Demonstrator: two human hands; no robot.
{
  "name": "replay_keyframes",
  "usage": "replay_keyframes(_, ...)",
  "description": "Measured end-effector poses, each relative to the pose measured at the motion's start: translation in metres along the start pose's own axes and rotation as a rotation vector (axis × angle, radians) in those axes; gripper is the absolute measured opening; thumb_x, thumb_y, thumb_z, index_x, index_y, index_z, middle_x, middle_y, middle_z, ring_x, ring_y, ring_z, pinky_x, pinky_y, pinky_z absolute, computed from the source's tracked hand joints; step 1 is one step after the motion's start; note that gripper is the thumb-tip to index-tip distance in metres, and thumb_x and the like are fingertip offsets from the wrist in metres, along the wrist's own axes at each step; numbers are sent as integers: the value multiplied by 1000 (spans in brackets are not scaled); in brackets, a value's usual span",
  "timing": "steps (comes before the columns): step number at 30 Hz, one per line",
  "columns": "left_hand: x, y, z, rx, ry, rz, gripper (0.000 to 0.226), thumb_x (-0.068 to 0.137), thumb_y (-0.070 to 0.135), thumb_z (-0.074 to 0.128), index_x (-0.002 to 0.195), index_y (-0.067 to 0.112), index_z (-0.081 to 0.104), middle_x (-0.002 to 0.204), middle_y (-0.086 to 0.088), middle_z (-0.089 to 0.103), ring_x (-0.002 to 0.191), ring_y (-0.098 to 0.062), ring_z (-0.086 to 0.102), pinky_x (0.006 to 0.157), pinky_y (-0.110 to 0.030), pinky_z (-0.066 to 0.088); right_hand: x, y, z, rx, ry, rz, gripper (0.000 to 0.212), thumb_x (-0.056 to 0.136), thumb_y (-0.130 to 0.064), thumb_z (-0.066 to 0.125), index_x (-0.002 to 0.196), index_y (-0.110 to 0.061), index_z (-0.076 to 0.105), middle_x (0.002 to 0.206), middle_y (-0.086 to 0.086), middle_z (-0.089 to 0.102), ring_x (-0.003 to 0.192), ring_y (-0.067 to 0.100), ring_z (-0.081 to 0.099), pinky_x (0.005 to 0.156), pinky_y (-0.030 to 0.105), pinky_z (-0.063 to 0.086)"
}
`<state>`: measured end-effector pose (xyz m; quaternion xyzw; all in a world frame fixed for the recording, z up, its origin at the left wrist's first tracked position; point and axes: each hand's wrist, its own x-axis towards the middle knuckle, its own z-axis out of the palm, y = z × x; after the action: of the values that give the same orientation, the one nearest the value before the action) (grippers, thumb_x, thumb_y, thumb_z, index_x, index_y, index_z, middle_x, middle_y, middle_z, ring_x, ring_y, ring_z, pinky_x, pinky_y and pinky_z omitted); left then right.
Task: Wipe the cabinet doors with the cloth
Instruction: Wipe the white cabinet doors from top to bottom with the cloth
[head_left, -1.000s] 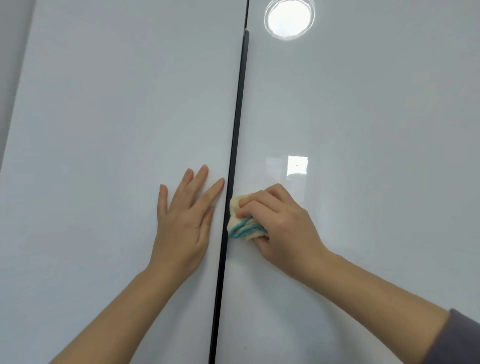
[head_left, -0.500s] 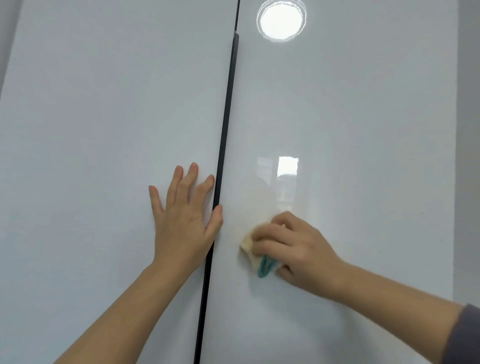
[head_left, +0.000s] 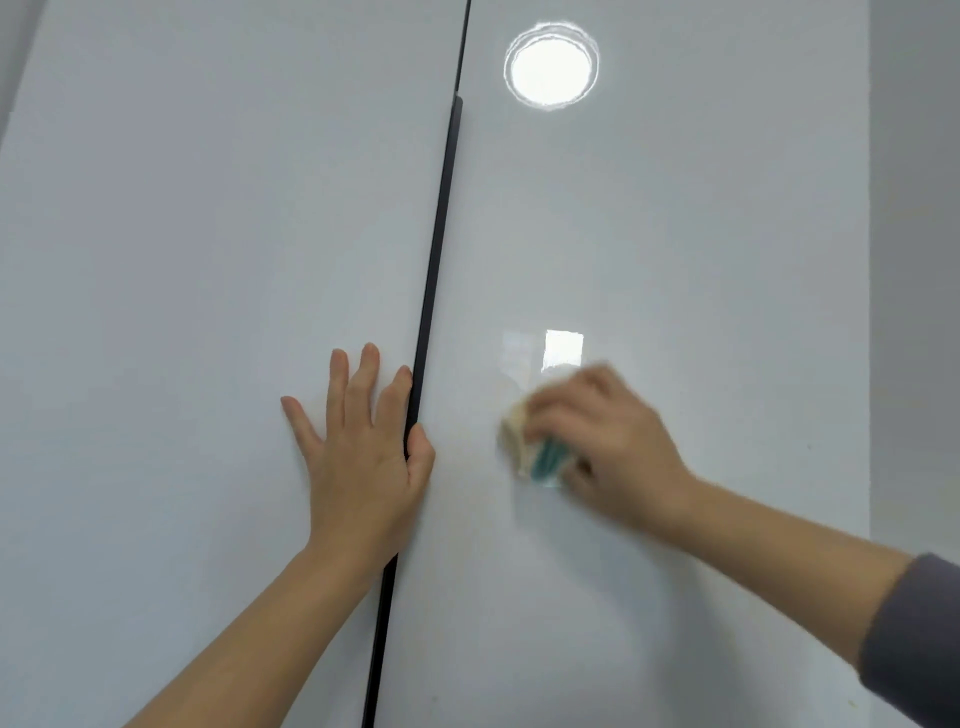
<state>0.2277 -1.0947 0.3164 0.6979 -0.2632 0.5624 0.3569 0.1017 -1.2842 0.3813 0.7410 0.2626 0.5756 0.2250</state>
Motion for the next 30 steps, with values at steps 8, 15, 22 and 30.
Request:
replay_keyframes(8,-1,4,6,-17,22,-22,47,91,24,26,135,16,38,157,-11,23,150,-33,6,111,-72,1,10,80,-56,-140,36,275,30,73,-2,60,99,-16,65,112,-3,64,103,27,49,65,40,51)
replay_keyframes(15,-2,3,7,36,32,-5,46,92,20,31,135,8,44,155,-17,27,149,-37,12,108,-75,7,-90,4,-39,-91,-103,144,33,71,0,55,98,-19,56,116,-5,55,96,26,49,72,30,47)
replay_keyframes(22,-4,6,5,27,35,-2,47,93,22,27,134,6,43,154,-18,27,148,-38,11,108,-75,4,-42,81,-86,-252,-10,526,35,69,9,53,98,-9,62,115,5,52,106,28,44,65,43,50)
replay_keyframes(30,-3,6,5,10,43,3,47,93,23,27,134,7,43,154,-18,28,148,-38,12,109,-74,4,-160,28,-80,-309,-246,296,58,52,17,70,97,-17,58,111,6,52,98,30,49,74,42,51)
